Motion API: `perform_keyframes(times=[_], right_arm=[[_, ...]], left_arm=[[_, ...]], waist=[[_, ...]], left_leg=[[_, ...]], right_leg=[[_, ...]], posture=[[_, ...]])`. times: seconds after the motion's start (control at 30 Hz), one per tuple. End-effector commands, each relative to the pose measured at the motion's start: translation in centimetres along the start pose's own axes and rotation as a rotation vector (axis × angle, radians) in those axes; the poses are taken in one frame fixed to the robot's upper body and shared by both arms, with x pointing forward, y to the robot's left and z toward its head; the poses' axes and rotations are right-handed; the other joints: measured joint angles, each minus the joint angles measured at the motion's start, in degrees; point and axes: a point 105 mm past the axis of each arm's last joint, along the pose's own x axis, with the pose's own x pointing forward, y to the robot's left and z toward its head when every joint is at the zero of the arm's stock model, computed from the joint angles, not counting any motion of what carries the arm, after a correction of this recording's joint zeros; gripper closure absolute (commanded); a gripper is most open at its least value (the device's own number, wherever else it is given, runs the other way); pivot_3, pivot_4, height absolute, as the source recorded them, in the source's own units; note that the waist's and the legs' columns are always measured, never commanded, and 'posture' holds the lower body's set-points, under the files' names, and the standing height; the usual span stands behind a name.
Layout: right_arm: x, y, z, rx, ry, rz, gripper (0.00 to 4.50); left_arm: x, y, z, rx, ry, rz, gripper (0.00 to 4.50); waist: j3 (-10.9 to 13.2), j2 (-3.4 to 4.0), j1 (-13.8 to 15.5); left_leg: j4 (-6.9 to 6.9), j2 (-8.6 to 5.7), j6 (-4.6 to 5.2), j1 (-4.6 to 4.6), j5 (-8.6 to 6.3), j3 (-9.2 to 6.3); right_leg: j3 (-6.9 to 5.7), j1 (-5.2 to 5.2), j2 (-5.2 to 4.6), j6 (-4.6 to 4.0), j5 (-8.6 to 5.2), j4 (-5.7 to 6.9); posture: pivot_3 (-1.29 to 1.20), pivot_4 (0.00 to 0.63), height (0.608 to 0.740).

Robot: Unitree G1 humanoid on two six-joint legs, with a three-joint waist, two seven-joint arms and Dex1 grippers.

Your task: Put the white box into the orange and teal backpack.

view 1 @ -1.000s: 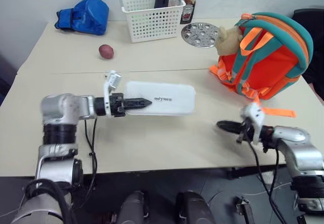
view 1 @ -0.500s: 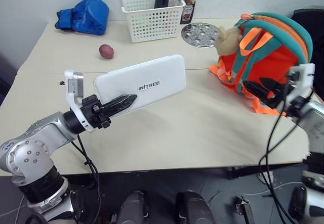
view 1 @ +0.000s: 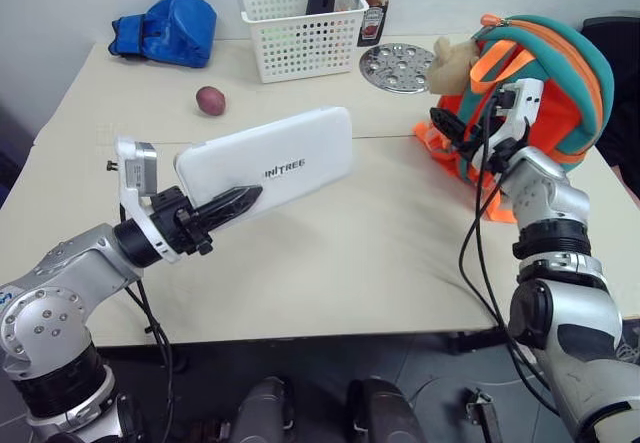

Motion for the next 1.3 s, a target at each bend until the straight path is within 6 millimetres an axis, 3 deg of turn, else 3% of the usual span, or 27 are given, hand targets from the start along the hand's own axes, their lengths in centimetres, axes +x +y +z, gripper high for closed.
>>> perform_keyframes(times=[0.03, 0.27, 0.4, 0.53, 0.7, 0.87, 1.1, 1.3], right_arm=[[0.1, 1.1, 1.6, -0.056, -0.054, 0.083, 2.04], [-1.1, 3.5, 2.6, -0.081, -0.047, 0.283, 4.45], [-3.0, 6.8, 2.9, -0.062, 0.034, 0.499, 4.48], [-7.5, 12.0, 4.1, -0.042, 0.152, 0.829, 4.48], [-12.1, 16.1, 6.3, 0.025, 0.266, 1.090, 4.48], [-14.7, 17.6, 6.6, 0.052, 0.348, 1.222, 4.48], [-17.3, 17.6, 3.3, 0.060, 0.478, 1.286, 4.48], [-17.0, 17.4, 2.9, 0.096, 0.464, 1.261, 4.48]], left_arm=[[-0.4, 0.1, 1.1, 0.040, -0.054, 0.014, 3.17], [-1.1, 1.7, 1.8, 0.047, -0.078, 0.084, 3.17], [-1.5, 2.5, 2.5, 0.068, -0.082, 0.107, 3.17], [-1.6, 2.7, 3.5, 0.120, -0.078, 0.087, 3.17], [-1.4, 1.6, 5.1, 0.191, -0.061, 0.002, 3.17], [-1.2, 0.4, 5.8, 0.233, -0.031, -0.085, 3.17], [-1.2, -0.2, 6.7, 0.266, -0.031, -0.139, 3.17], [-0.8, -1.5, 5.5, 0.273, 0.041, -0.236, 3.17]], waist=[[0.0, 0.00, 0.0], [0.0, 0.01, -0.1], [0.0, 0.01, 0.0], [0.0, 0.02, 0.0], [0.0, 0.02, -0.2], [0.1, -0.02, 0.1], [0.1, -0.06, 0.4], [0.1, -0.12, 0.0]], left_leg=[[-0.02, 0.00, 0.00, 0.00, 0.00, 0.00], [-0.14, 0.03, -0.04, 0.03, 0.01, 0.00], [-0.15, 0.02, -0.04, 0.01, 0.01, -0.01], [-0.22, 0.03, -0.06, 0.00, -0.02, -0.05], [-0.26, 0.09, -0.11, -0.01, -0.12, -0.04], [-0.26, 0.08, -0.07, -0.02, -0.19, -0.06], [-0.24, 0.03, 0.03, -0.18, -0.24, -0.07], [-0.20, 0.03, 0.06, -0.22, -0.22, -0.05]], right_leg=[[0.01, 0.00, 0.00, 0.00, 0.00, 0.00], [-0.01, -0.04, 0.01, 0.00, 0.00, 0.01], [-0.01, -0.05, -0.01, 0.00, 0.00, -0.01], [-0.04, -0.07, -0.03, 0.00, 0.00, -0.04], [-0.08, -0.10, -0.02, -0.03, -0.01, -0.11], [-0.09, -0.10, -0.04, -0.05, -0.02, -0.14], [-0.12, -0.05, -0.07, -0.04, -0.02, -0.47], [-0.14, -0.07, -0.06, -0.03, -0.01, -0.48]], posture=[[0.00, 0.150, 0.740], [0.00, 0.150, 0.740], [0.00, 0.150, 0.740], [0.00, 0.150, 0.740], [0.00, 0.150, 0.740], [0.00, 0.150, 0.740], [0.00, 0.150, 0.740], [0.00, 0.150, 0.740]])
